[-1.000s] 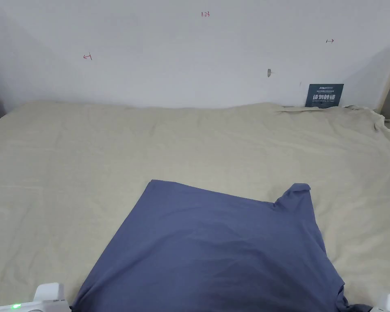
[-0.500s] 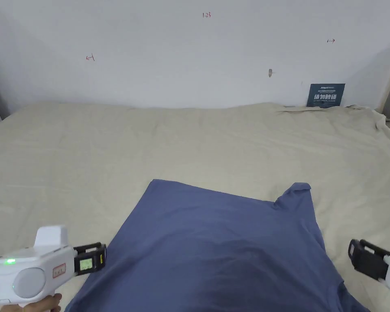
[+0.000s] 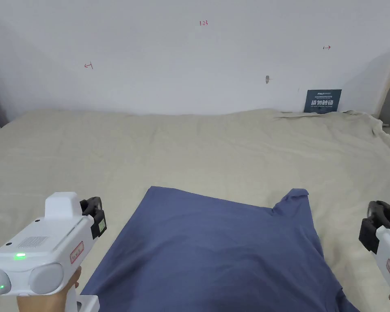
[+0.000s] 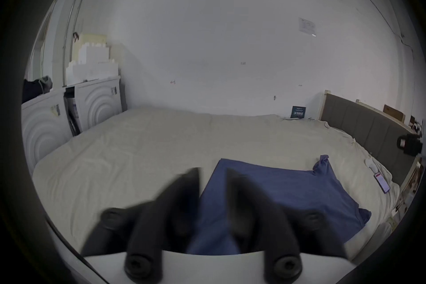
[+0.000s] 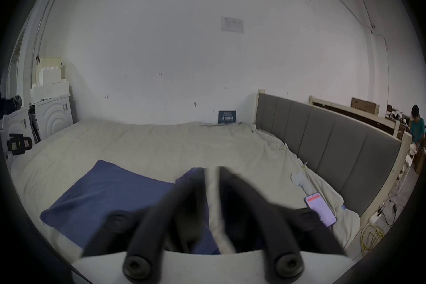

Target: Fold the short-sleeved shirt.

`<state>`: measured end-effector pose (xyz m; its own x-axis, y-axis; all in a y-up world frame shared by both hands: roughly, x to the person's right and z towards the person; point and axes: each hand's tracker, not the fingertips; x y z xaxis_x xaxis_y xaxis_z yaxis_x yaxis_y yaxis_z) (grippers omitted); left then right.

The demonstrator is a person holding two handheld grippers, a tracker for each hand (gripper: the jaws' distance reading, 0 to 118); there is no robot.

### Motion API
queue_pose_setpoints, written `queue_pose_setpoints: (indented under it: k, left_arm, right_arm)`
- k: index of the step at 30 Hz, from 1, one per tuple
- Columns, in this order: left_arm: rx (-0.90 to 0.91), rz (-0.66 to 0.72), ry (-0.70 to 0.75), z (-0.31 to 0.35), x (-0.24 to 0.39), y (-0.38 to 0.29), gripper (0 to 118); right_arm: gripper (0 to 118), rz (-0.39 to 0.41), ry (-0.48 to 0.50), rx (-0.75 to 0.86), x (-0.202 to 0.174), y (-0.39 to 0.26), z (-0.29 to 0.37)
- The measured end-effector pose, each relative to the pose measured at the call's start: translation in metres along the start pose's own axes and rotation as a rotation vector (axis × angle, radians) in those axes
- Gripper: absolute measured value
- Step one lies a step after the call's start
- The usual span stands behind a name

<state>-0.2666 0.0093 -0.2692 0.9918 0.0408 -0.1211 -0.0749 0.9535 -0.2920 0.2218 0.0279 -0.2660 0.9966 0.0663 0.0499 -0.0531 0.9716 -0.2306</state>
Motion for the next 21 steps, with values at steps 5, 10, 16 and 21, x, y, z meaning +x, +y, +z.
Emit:
queue_pose_setpoints:
  k: [5, 10, 16, 21]
  left_arm:
    - [-0.001, -0.036, -0.003, -0.006, 0.015, -0.002, 0]
    - [-0.050, -0.049, -0.037, -0.035, 0.020, 0.001, 0]
    - [-0.148, -0.018, -0.108, -0.104, 0.019, 0.015, 0]
    - [-0.268, -0.011, -0.148, -0.187, 0.019, 0.024, 0]
  right_arm:
    - [0, 0.018, -0.005, 0.030, -0.010, 0.002, -0.001]
    - [0, 0.011, 0.006, 0.019, -0.013, 0.002, -0.016]
    - [0, 0.007, 0.007, 0.006, -0.015, 0.002, -0.048]
    - [0, 0.003, 0.008, -0.012, -0.016, 0.003, -0.082]
